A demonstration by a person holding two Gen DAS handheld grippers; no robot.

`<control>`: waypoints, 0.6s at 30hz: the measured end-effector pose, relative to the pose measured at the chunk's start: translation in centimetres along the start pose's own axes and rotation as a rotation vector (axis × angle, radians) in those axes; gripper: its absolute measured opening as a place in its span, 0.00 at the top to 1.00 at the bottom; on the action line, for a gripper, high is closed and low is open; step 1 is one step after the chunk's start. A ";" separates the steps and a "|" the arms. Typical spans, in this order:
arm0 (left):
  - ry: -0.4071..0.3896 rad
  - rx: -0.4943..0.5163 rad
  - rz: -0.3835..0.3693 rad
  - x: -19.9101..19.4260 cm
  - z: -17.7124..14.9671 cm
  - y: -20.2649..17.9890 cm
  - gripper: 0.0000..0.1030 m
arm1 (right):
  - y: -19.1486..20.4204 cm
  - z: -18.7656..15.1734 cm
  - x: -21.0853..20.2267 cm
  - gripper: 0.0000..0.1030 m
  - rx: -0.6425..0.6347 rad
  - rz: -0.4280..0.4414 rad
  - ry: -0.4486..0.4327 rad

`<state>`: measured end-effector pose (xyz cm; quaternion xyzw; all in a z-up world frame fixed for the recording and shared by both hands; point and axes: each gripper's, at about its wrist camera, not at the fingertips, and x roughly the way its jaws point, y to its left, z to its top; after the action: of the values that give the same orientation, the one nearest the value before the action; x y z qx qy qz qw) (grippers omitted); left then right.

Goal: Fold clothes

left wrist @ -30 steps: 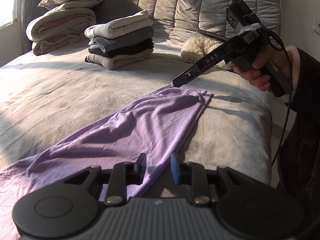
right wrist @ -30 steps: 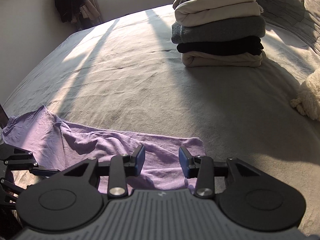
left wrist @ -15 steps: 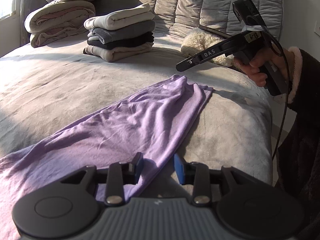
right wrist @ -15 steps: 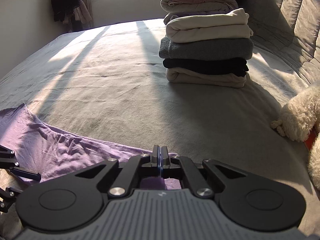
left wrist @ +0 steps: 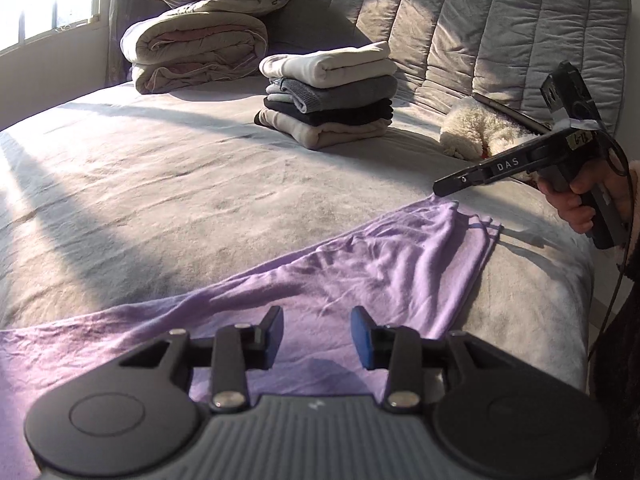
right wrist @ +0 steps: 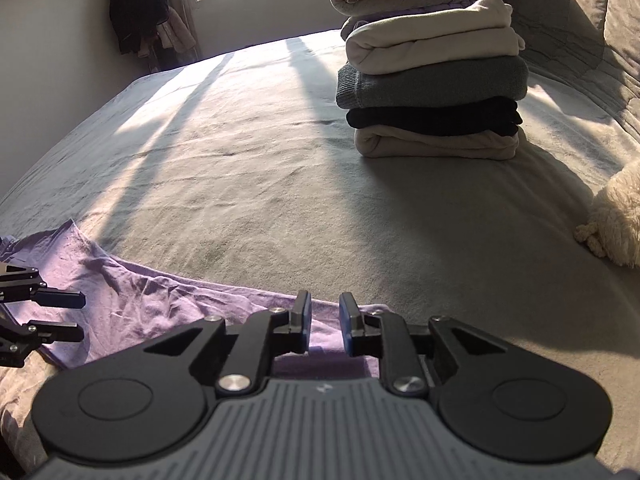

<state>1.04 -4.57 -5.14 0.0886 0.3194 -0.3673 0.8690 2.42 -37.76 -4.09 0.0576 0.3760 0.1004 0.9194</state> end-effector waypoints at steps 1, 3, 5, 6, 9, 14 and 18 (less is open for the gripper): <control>-0.002 -0.016 0.024 0.0 0.0 0.6 0.63 | 0.2 0.0 0.2 0.72 -0.004 0.009 0.007; -0.004 -0.039 0.100 -0.2 -0.1 2.0 0.63 | 0.6 0.0 0.8 0.67 -0.032 0.003 0.020; -0.006 -0.057 0.184 -0.3 -0.2 3.4 0.63 | 1.0 -0.1 1.2 0.67 -0.051 0.000 0.034; -0.010 -0.070 0.207 -0.4 -0.3 4.0 0.63 | 1.1 -0.2 1.4 0.67 -0.057 -0.001 0.041; -0.019 -0.109 0.278 -0.5 -0.5 6.0 0.63 | 1.9 -0.4 1.7 0.67 -0.115 0.001 0.054; -0.026 -0.176 0.379 -0.6 -1.0 9.2 0.64 | 2.9 -0.8 2.7 0.82 -0.185 -0.027 0.075; -0.037 -0.215 0.446 -0.9 -1.4 11.4 0.65 | 3.7 -0.8 2.9 0.95 -0.210 -0.052 0.068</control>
<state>7.84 4.63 -6.62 0.0574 0.3132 -0.1318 0.9388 3.34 -33.49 -5.99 -0.0524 0.3956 0.1171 0.9094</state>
